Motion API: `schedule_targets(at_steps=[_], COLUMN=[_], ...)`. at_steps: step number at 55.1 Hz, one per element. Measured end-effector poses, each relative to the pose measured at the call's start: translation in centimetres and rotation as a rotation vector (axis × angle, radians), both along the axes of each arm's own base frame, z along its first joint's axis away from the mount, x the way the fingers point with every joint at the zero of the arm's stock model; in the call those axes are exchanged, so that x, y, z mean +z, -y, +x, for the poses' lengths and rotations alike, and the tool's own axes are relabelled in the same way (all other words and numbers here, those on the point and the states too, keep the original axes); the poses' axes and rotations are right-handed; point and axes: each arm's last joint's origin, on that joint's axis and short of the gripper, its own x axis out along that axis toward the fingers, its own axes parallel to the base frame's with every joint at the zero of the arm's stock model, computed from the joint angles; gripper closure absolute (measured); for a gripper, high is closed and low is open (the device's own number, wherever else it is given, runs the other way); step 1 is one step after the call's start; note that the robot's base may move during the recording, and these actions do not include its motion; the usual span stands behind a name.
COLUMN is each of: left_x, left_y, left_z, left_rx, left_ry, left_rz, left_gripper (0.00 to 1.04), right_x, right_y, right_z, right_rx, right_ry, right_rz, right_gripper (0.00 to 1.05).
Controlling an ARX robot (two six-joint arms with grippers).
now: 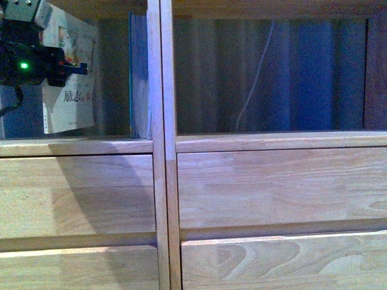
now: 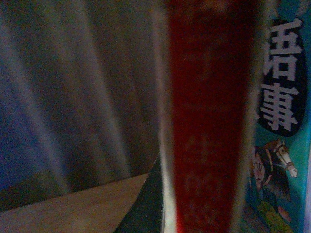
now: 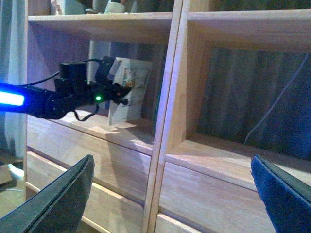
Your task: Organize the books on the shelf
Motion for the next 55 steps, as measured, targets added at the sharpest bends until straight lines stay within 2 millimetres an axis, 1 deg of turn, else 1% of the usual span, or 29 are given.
schedule_targets(at_steps=[5,10,21,30,41,55], left_x=[0.3,0.1,-1.2,-1.2,-1.2,-1.4], left_y=[1.0,1.2,1.6,3.1,6.2,6.3], left_z=[0.9,1.7,3.5,3.6,3.3,3.3], left_rx=[0.023,0.051,0.098,0.076,0.018,0.045], left_ry=[0.017,0.003,-0.051,-0.052,-0.048,-0.072], left_rz=[0.062,0.074,0.088,0.104,0.132,0.166], left_gripper=[0.98,0.98,0.98,0.98,0.98,0.98], right_x=[-0.6,-1.0,-0.9,-1.5,-1.7,-1.7], right_y=[-0.4,-0.6,-0.7,-0.4,-0.4,-0.4], right_z=[0.2,0.3,0.3,0.3,0.4,0.3], right_rx=[0.025,0.04,0.03,-0.074,-0.092,-0.094], right_ry=[-0.029,-0.045,-0.008,0.045,0.059,0.063], right_rz=[0.008,0.011,0.03,0.009,-0.027,-0.031], right_gripper=[0.07,0.07,0.07,0.07,0.07,0.07])
